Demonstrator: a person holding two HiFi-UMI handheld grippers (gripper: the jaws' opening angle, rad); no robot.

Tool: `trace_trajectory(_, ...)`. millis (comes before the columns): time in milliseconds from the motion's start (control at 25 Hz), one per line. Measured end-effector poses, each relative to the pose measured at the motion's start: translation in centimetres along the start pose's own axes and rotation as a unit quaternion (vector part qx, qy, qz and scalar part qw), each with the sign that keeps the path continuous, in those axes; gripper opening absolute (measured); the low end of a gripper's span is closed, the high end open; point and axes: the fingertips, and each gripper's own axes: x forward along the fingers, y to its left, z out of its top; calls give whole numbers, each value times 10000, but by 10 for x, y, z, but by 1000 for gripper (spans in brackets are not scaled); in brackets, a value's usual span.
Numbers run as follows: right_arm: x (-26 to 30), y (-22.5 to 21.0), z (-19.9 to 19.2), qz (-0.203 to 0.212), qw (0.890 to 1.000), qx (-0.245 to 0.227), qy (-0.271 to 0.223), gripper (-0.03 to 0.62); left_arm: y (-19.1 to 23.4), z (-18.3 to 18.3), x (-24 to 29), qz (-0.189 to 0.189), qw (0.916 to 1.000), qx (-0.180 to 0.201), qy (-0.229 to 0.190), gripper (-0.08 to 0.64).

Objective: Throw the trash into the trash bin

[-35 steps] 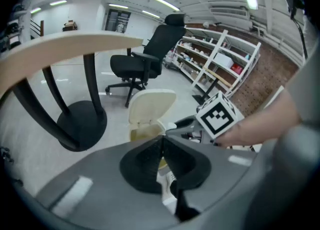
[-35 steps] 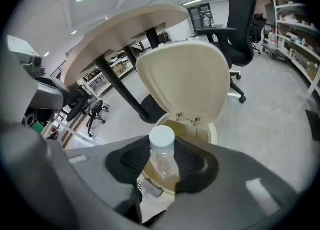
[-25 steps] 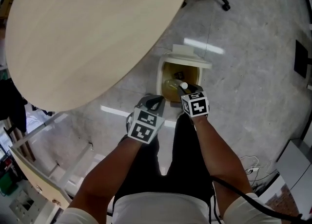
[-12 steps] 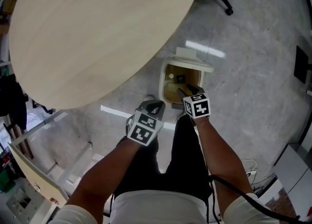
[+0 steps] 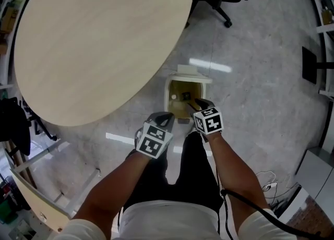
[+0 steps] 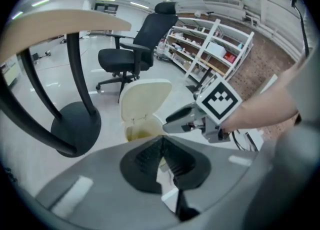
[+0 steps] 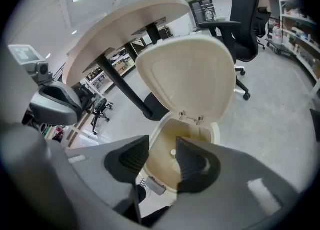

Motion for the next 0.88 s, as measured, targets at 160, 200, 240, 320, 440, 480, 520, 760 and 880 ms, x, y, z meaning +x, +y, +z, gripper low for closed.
trace_trajectory(160, -33, 10, 31, -75, 9994, -62, -327, 71, -8, 23, -13, -83, 9995, 257, -167, 8)
trace_trajectory(200, -42, 14, 40, -62, 9990, -57, -435, 42, -9, 31, -18, -99, 9992, 290, -252, 8)
trace_trajectory(240, -53, 20, 50, -13, 9985, -43, -552, 10, -10, 40, -24, -103, 9987, 320, -371, 8)
trace_trajectory(320, -77, 34, 70, 123, 9967, -52, -802, 5, -11, 62, -38, -68, 9968, 391, -697, 8)
trace_trajectory(440, -118, 57, 102, 272, 9921, -167, -1215, 5, -13, 90, -67, -73, 9940, 493, -974, 8)
trace_trajectory(480, -132, 64, 112, 313, 9904, -164, -1334, 5, -15, 100, -80, -100, 9929, 528, -1062, 8)
trace_trajectory(520, -145, 70, 119, 358, 9891, -126, -1426, 3, -18, 111, -93, -129, 9915, 569, -1167, 8)
trace_trajectory(760, -222, 111, 143, 596, 9786, 49, -1970, 3, -47, 151, -162, -404, 9810, 872, -1685, 8)
trace_trajectory(880, -265, 134, 160, 611, 9692, 24, -2387, 3, -62, 164, -195, -570, 9757, 914, -1909, 8)
